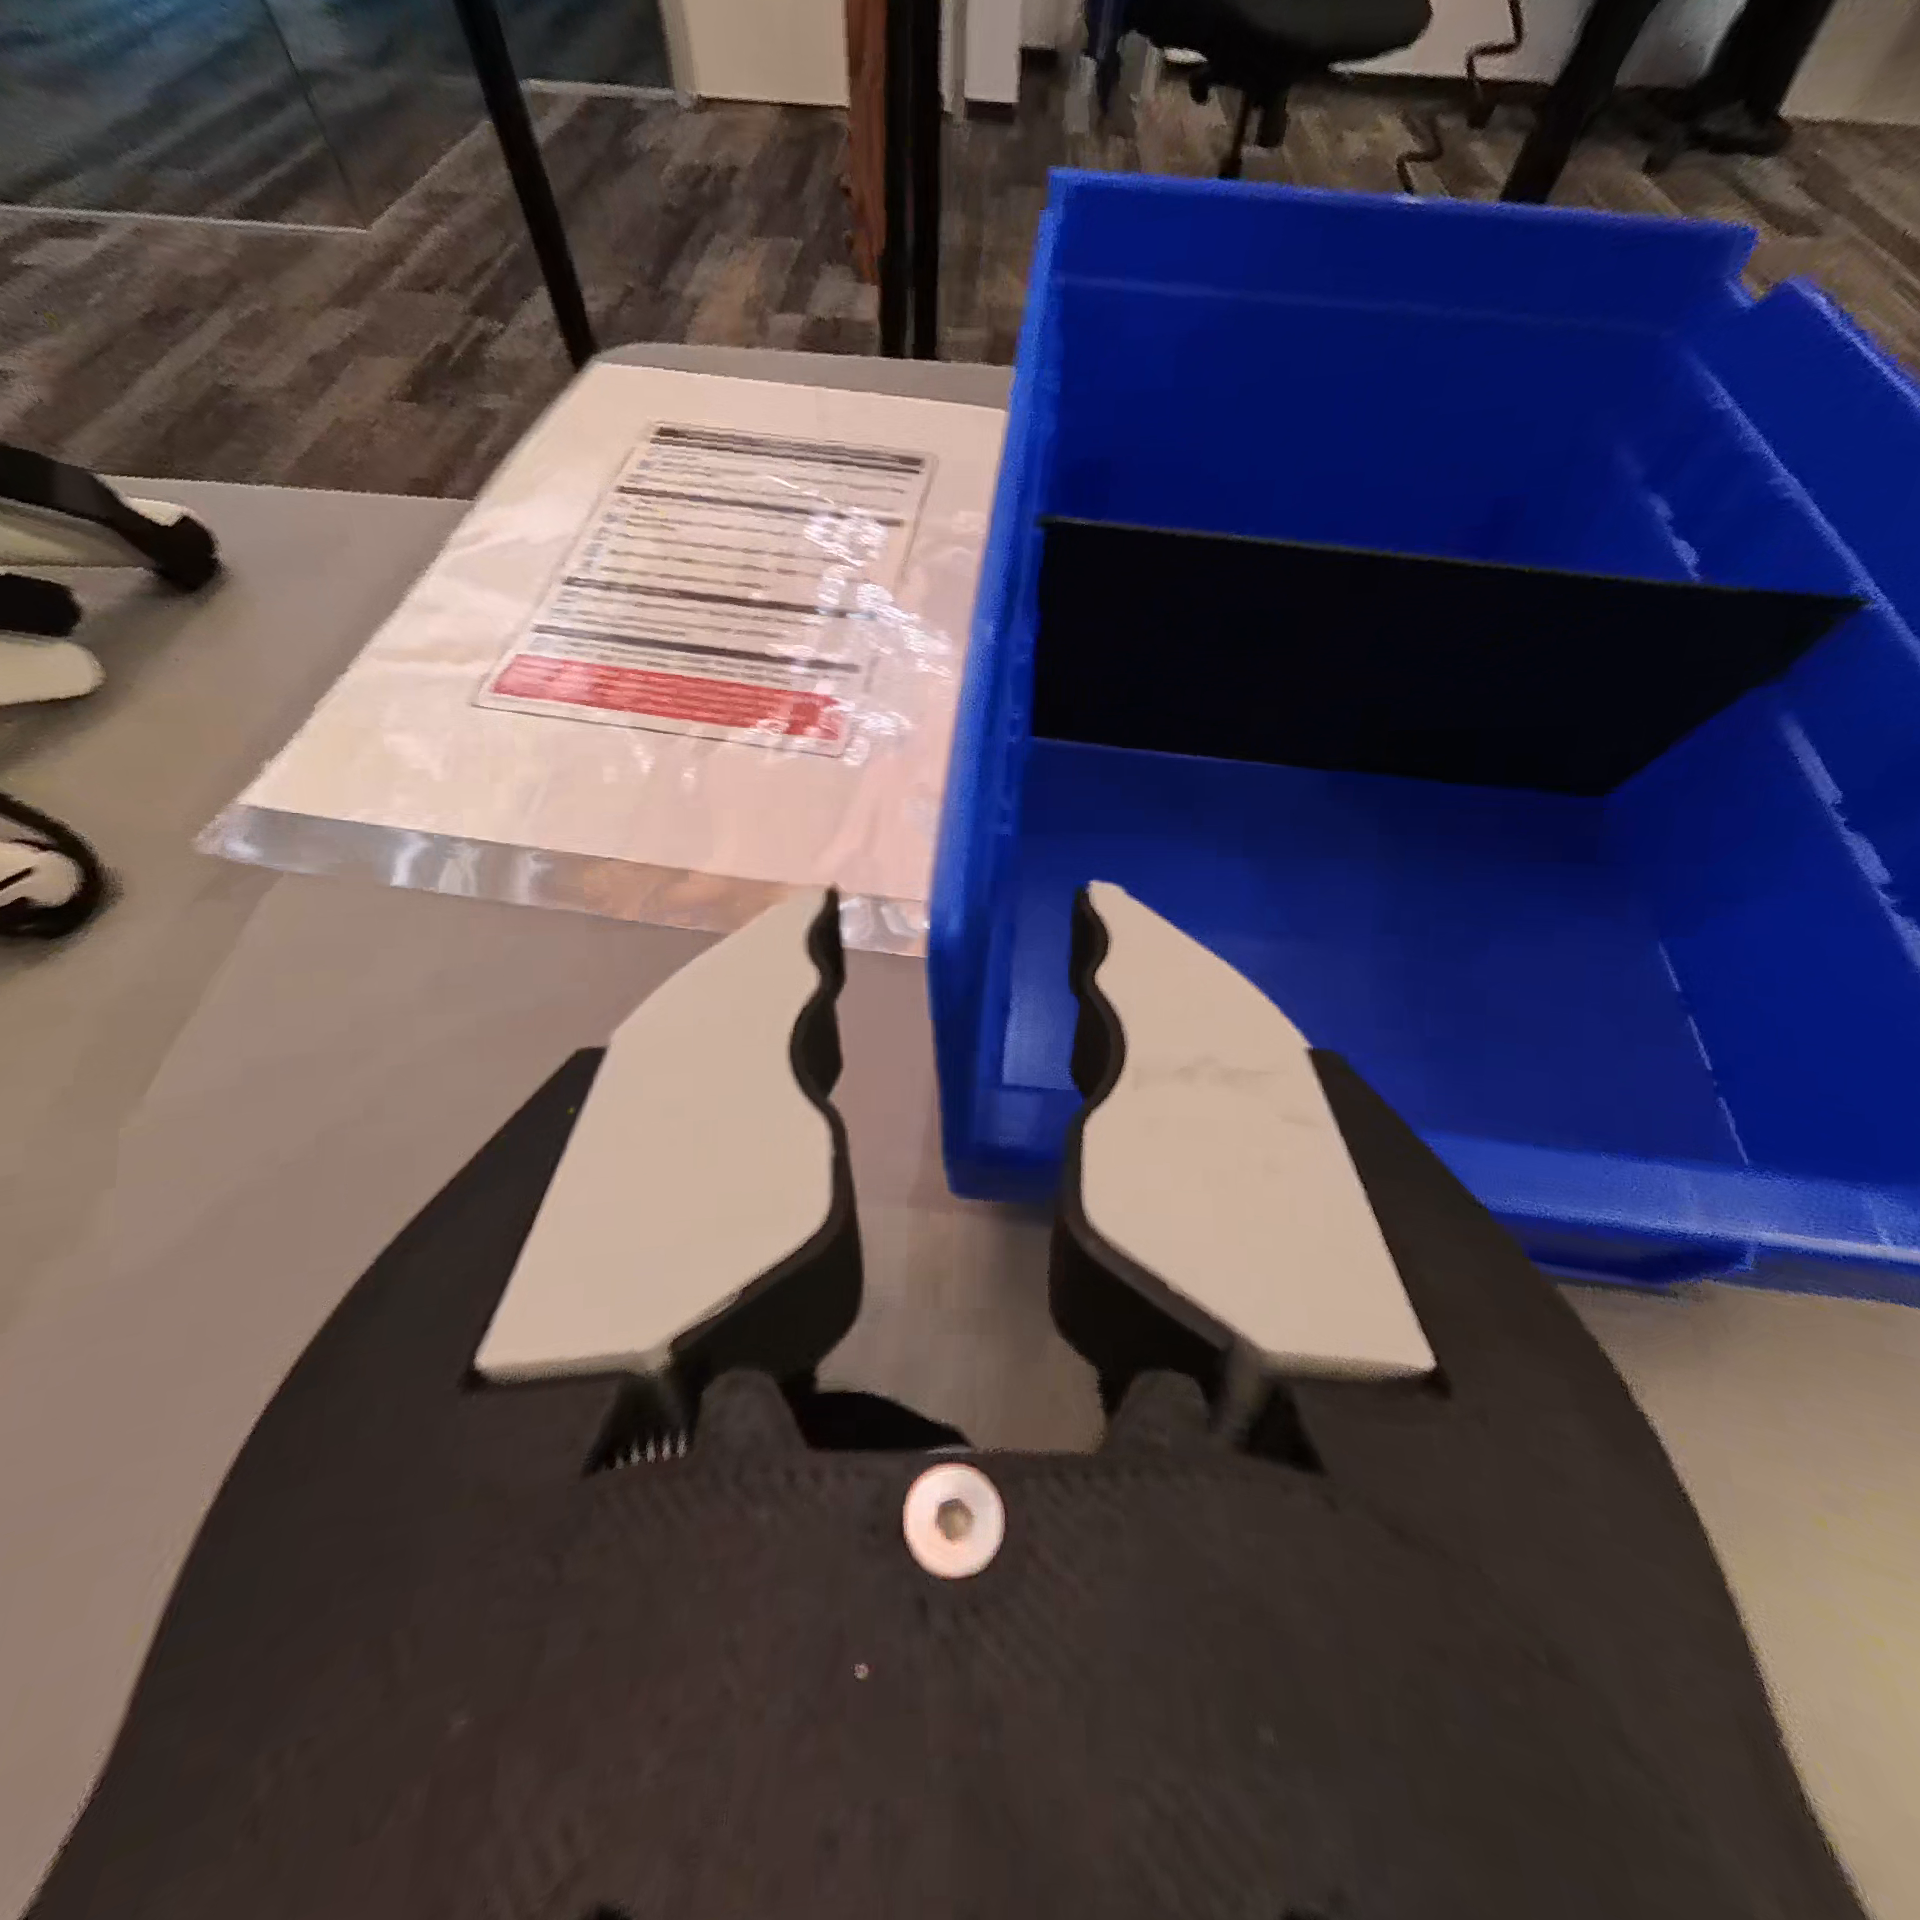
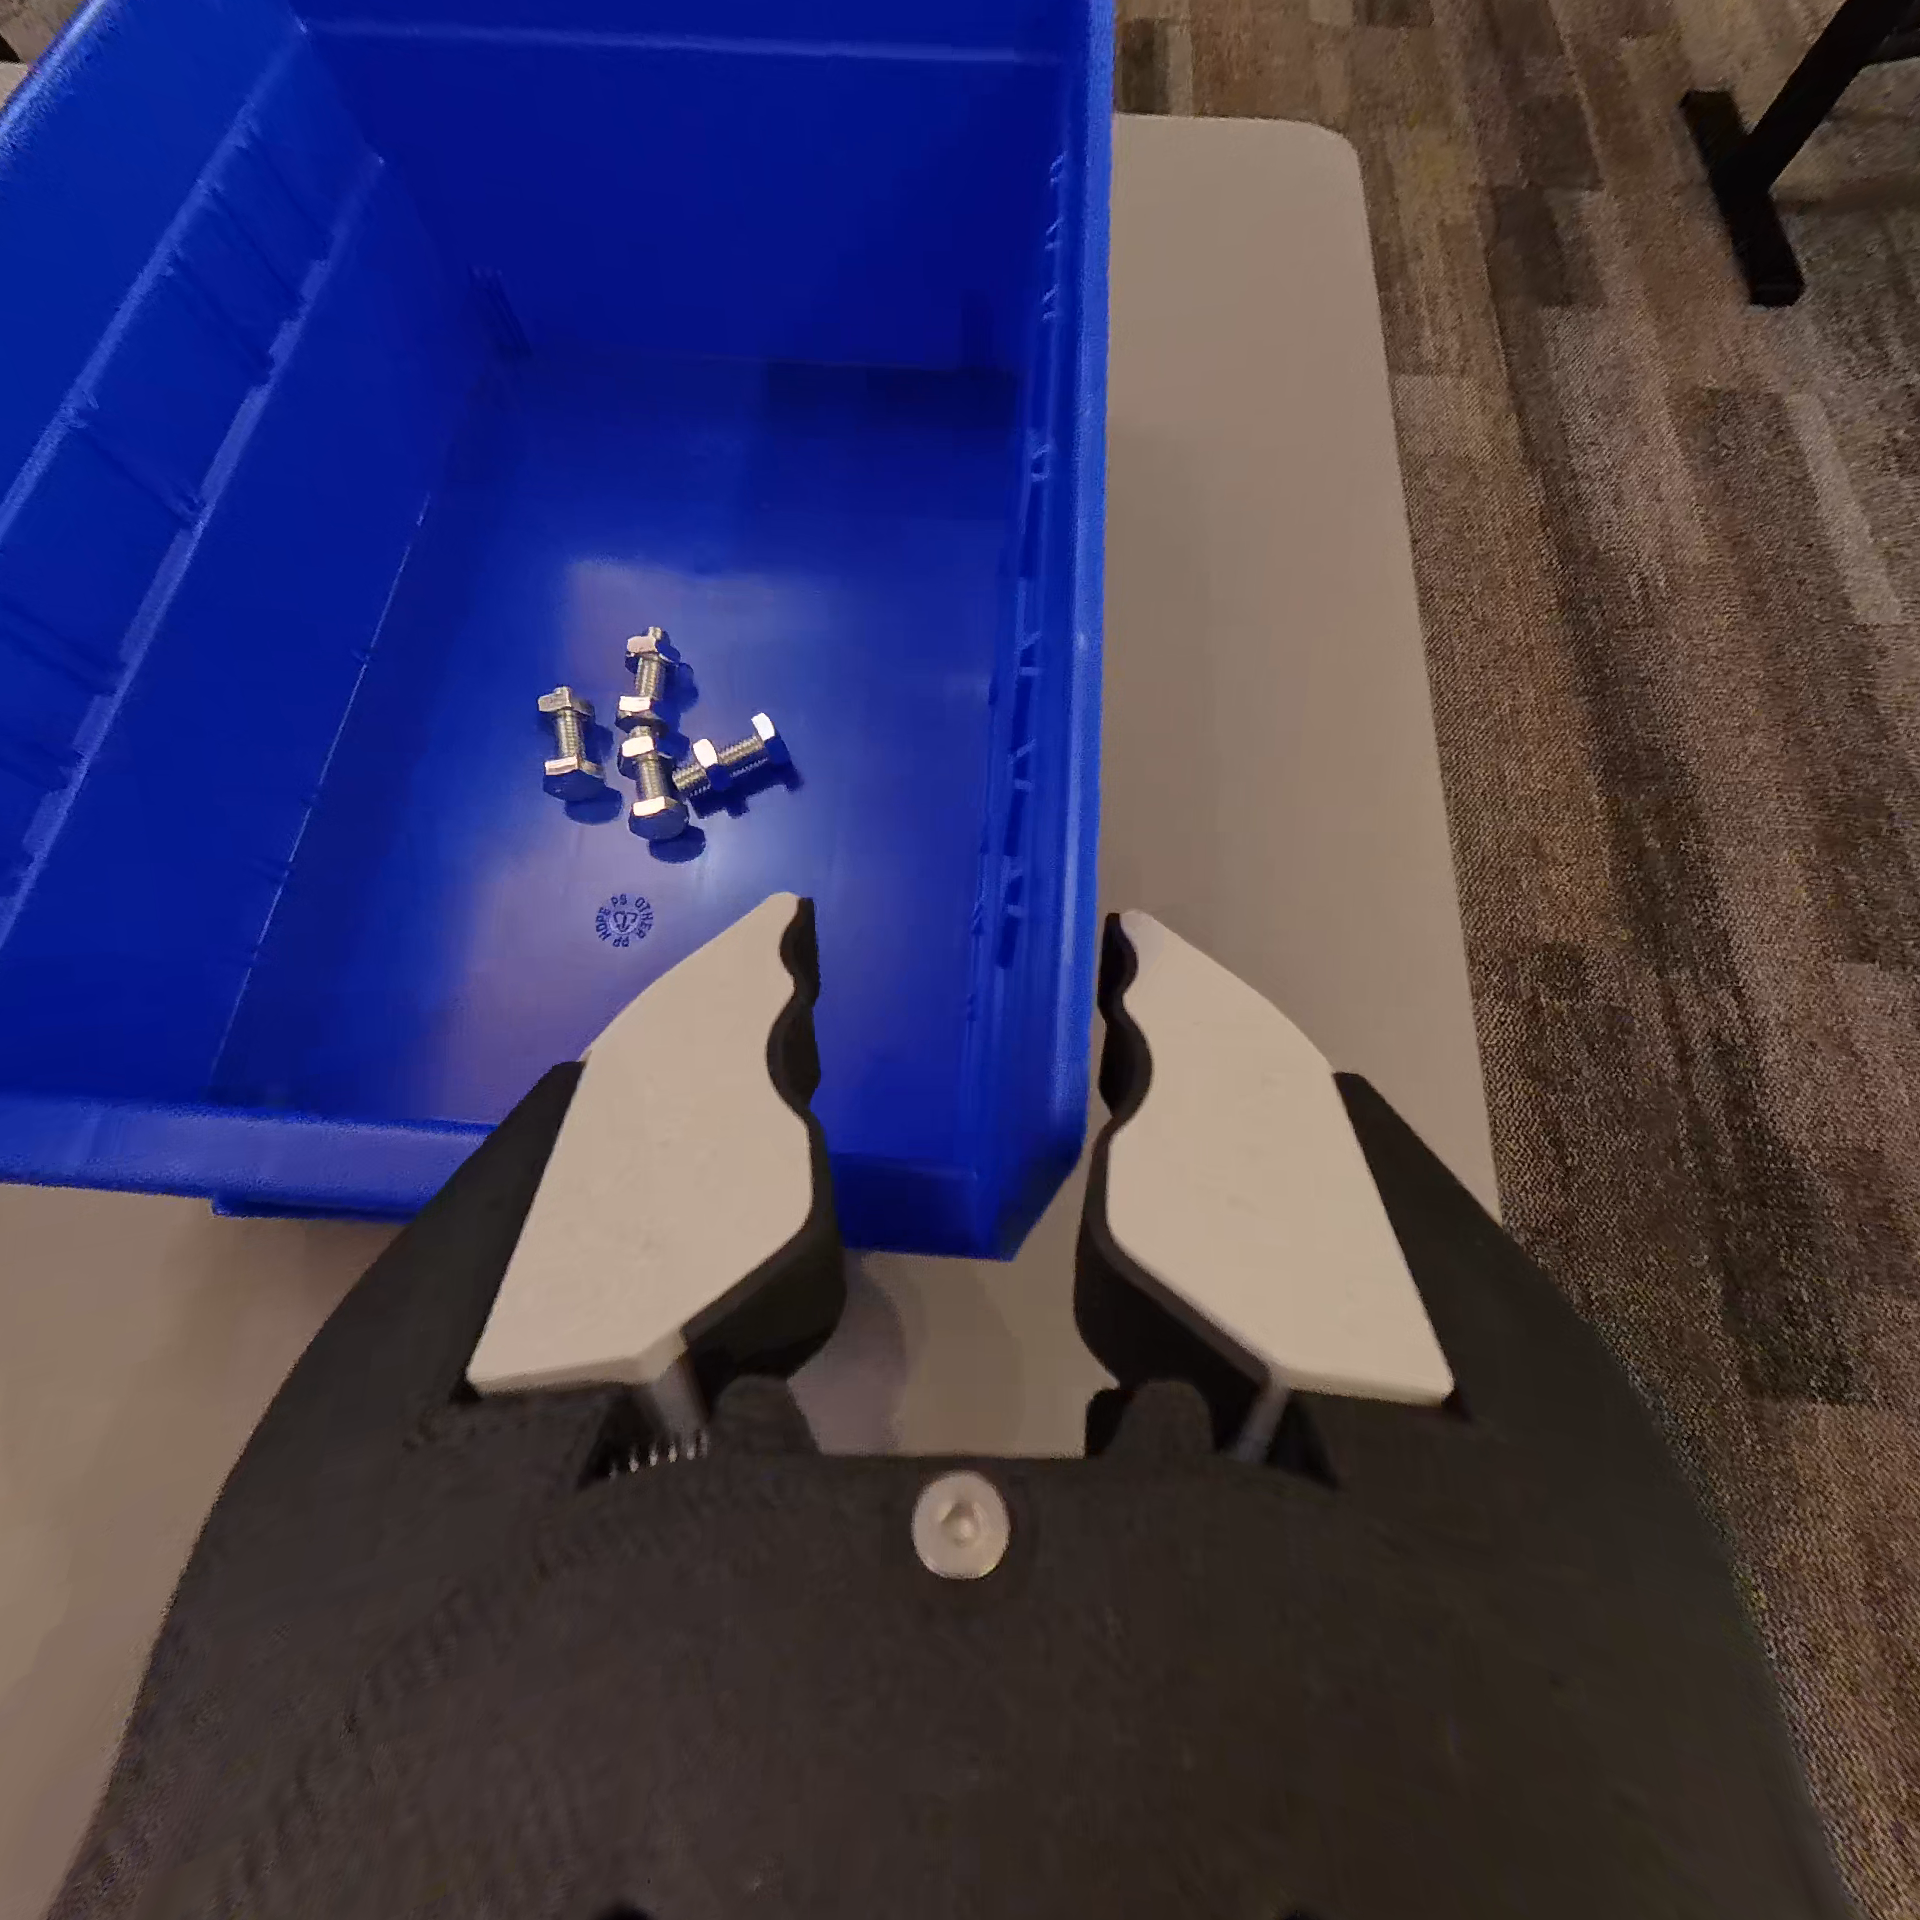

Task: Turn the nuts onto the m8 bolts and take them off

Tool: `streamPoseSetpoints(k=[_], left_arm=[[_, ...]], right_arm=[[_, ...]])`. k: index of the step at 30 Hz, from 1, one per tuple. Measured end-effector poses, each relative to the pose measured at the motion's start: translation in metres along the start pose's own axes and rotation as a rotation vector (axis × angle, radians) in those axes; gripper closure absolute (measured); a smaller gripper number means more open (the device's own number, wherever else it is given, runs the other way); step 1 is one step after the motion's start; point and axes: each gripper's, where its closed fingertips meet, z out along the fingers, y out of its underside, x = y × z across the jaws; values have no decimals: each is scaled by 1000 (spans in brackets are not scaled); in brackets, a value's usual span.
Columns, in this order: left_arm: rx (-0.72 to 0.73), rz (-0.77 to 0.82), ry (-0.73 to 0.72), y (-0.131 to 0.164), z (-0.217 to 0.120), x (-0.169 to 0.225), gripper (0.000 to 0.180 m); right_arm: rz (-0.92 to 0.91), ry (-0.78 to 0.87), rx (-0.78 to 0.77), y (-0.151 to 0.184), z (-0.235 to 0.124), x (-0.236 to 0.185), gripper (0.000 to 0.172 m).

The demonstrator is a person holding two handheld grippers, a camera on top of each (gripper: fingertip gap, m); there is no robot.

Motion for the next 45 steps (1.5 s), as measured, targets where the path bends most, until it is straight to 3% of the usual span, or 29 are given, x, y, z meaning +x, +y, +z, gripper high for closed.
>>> streamPoseSetpoints(k=[4,6,7,15,26,38,45], left_arm=[[-28,-10,41,3,10,7,174],[-30,-32,80,3,12,10,176],[-34,-32,88,3,12,11,177],[5,-33,105,2,5,19,178],[147,-74,119,-14,-43,21,177],[284,-153,90,-13,-114,4,176],[403,-208,79,-25,-171,-16,176]], right_arm=[[10,10,-6,0,5,2,140],[14,0,-6,-1,4,4,165],[7,0,-7,-1,4,5,166],[8,-33,-7,-1,6,5,167],[-14,-74,-16,15,-14,4,167],[-92,-154,-26,61,-74,-1,167],[-290,-375,-22,96,-119,-32,167]])
